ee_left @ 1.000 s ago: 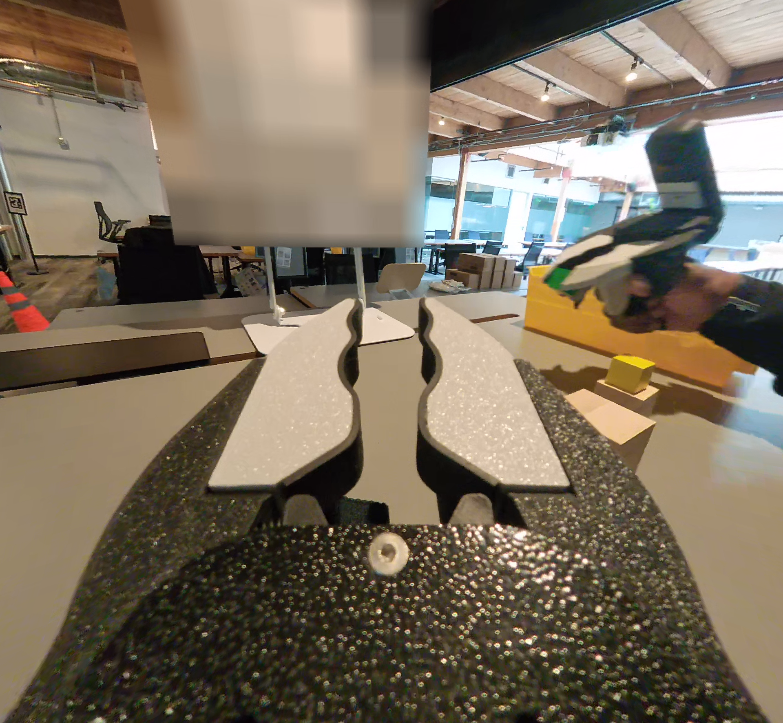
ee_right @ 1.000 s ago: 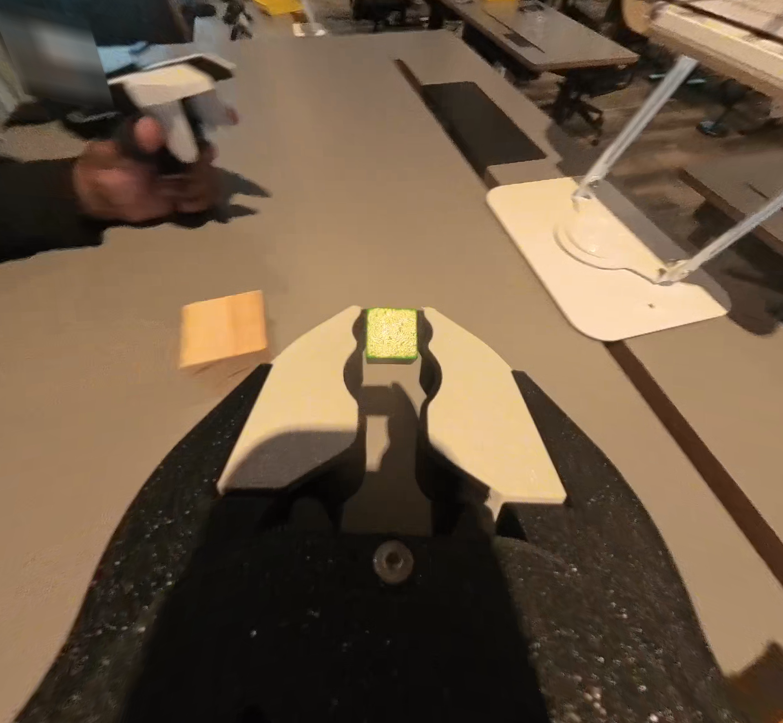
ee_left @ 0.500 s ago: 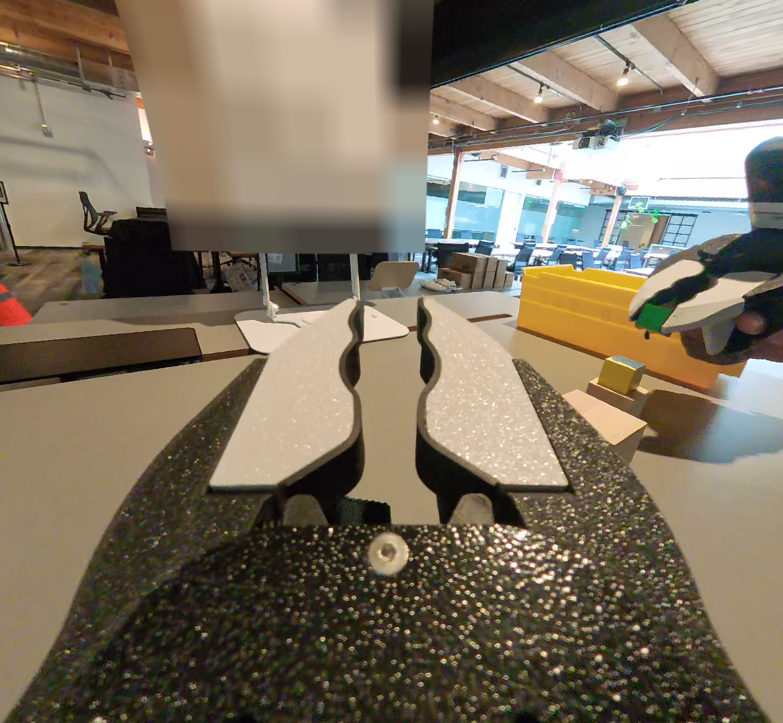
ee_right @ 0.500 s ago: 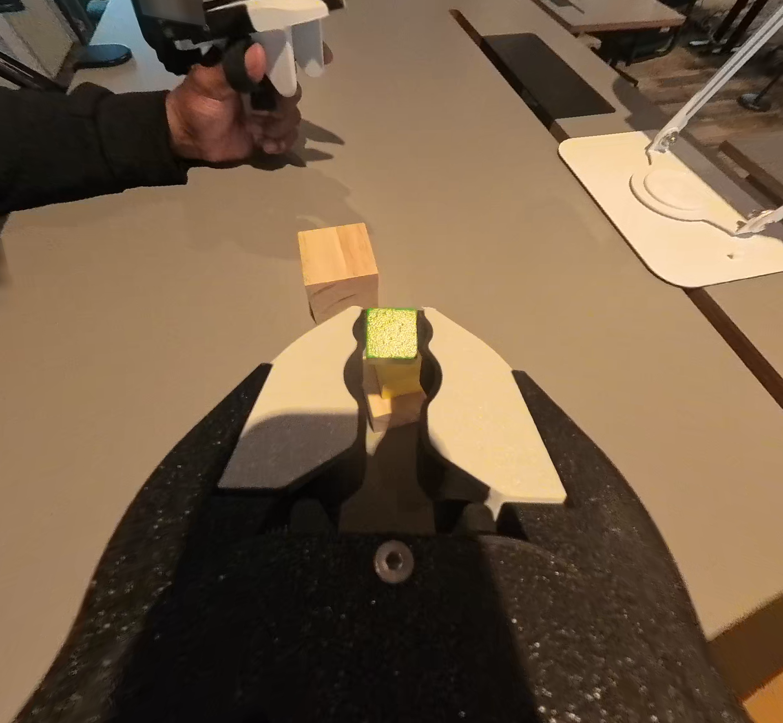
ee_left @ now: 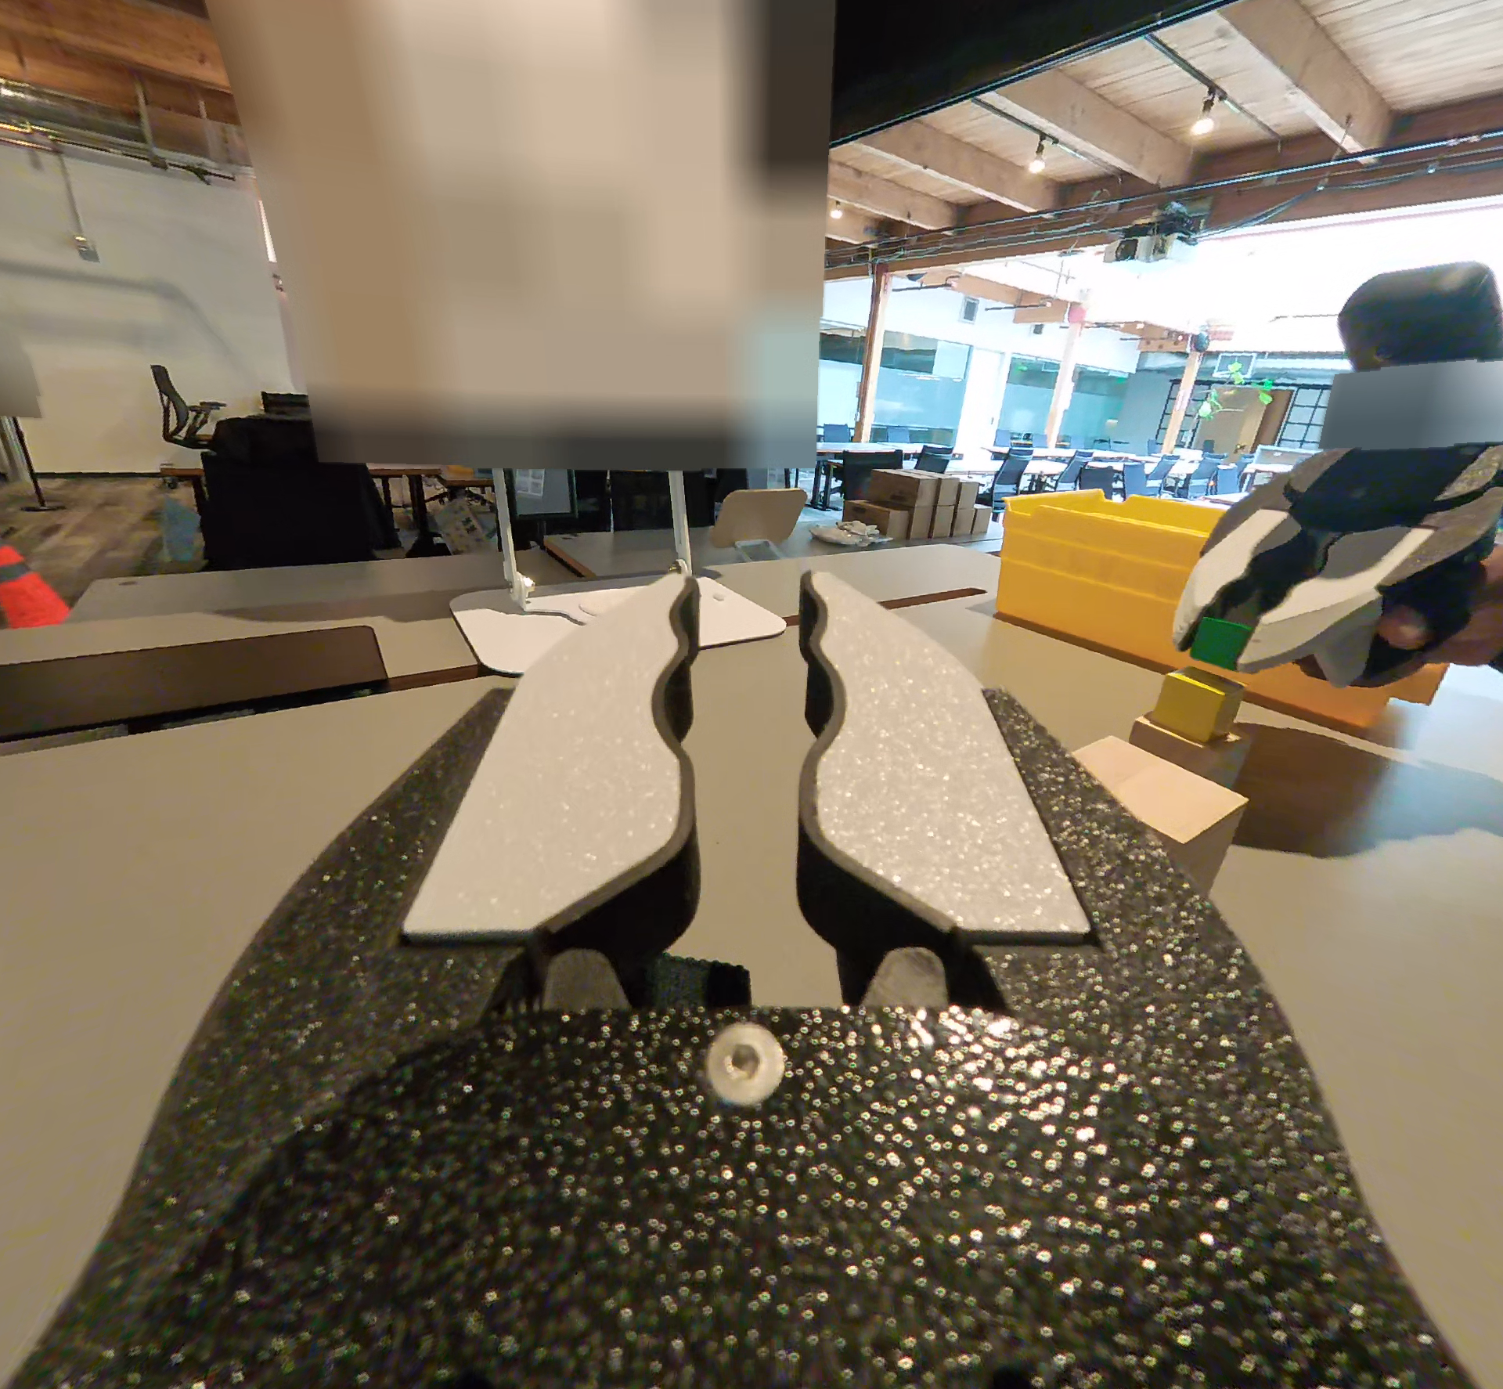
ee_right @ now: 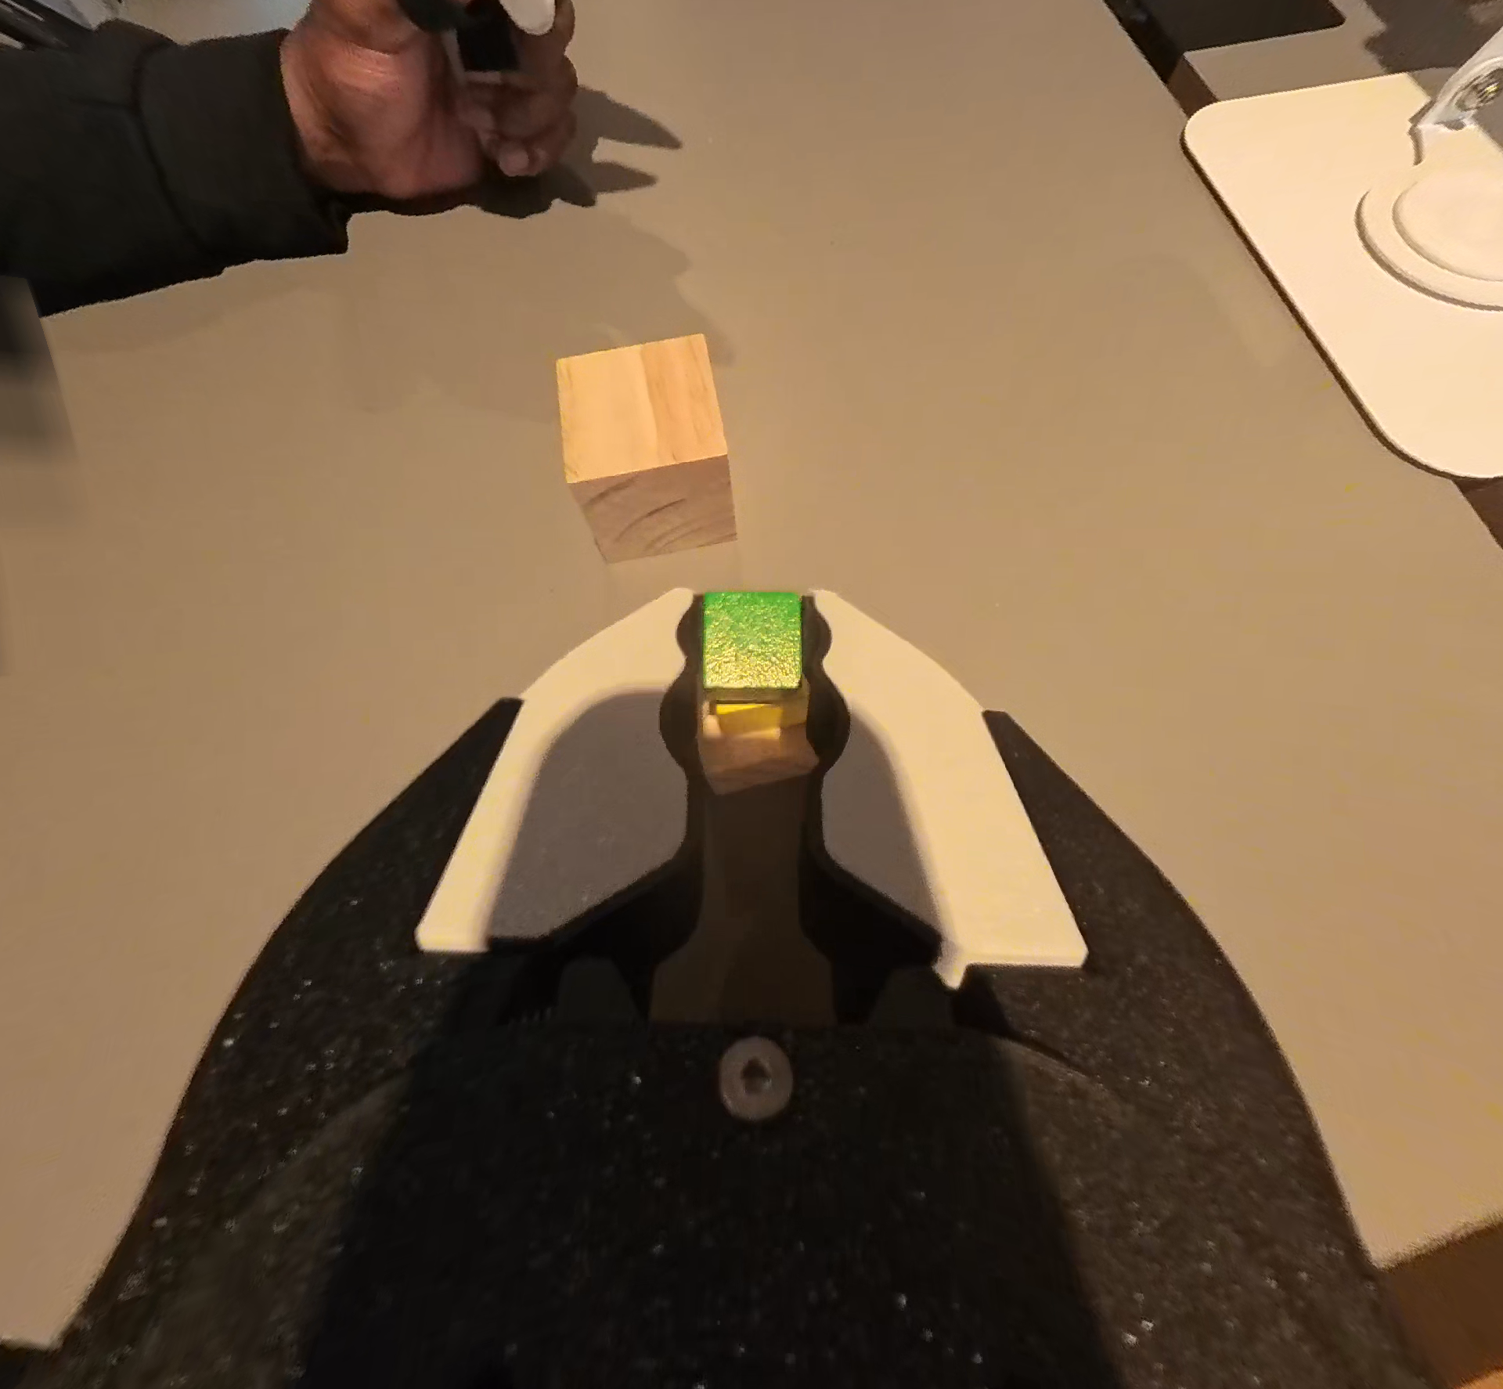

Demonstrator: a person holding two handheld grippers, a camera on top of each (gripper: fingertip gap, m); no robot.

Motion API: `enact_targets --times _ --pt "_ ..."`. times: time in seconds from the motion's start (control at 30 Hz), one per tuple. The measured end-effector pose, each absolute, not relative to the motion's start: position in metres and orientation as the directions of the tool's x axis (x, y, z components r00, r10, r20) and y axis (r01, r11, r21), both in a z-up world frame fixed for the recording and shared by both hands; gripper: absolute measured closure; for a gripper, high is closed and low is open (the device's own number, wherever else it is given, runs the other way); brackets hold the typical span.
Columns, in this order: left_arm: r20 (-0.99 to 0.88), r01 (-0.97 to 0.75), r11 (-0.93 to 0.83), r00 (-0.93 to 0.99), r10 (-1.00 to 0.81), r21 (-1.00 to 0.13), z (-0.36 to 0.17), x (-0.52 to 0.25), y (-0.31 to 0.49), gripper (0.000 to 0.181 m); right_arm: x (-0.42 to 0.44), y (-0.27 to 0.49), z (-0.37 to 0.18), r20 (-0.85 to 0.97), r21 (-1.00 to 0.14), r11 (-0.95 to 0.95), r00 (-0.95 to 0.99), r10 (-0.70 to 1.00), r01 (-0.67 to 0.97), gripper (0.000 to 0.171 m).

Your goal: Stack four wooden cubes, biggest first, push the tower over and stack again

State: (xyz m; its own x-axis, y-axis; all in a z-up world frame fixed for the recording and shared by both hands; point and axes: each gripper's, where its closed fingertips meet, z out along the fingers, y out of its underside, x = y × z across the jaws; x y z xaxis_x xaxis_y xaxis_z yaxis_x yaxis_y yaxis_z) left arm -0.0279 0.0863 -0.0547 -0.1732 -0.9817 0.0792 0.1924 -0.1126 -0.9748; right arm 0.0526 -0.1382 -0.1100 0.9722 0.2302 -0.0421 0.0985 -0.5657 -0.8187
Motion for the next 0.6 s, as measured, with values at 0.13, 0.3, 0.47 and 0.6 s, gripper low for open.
enact_targets --times 0.13,0.3,0.47,0.6 --pt "0.085 0.187 -0.118 -0.176 -0.981 -0.975 -0.0552 -0.0273 0.0865 0.159 0.0518 -0.1369 -0.1125 -0.035 -0.803 -0.582 0.965 0.26 0.127 0.148" --pt "0.094 0.179 -0.126 -0.18 -0.979 -0.976 -0.0559 -0.0262 0.087 0.159 0.0518 -0.1366 -0.1173 -0.041 -0.786 -0.602 0.96 0.278 0.141 0.148" --pt "0.101 0.163 -0.132 -0.185 -0.978 -0.978 -0.0573 -0.0242 0.087 0.159 0.0505 -0.1352 -0.1183 -0.048 -0.785 -0.603 0.957 0.287 0.141 0.148" --pt "0.107 0.161 -0.138 -0.186 -0.977 -0.977 -0.0575 -0.0238 0.0876 0.159 0.0503 -0.1341 -0.1203 -0.046 -0.785 -0.603 0.957 0.287 0.143 0.148"
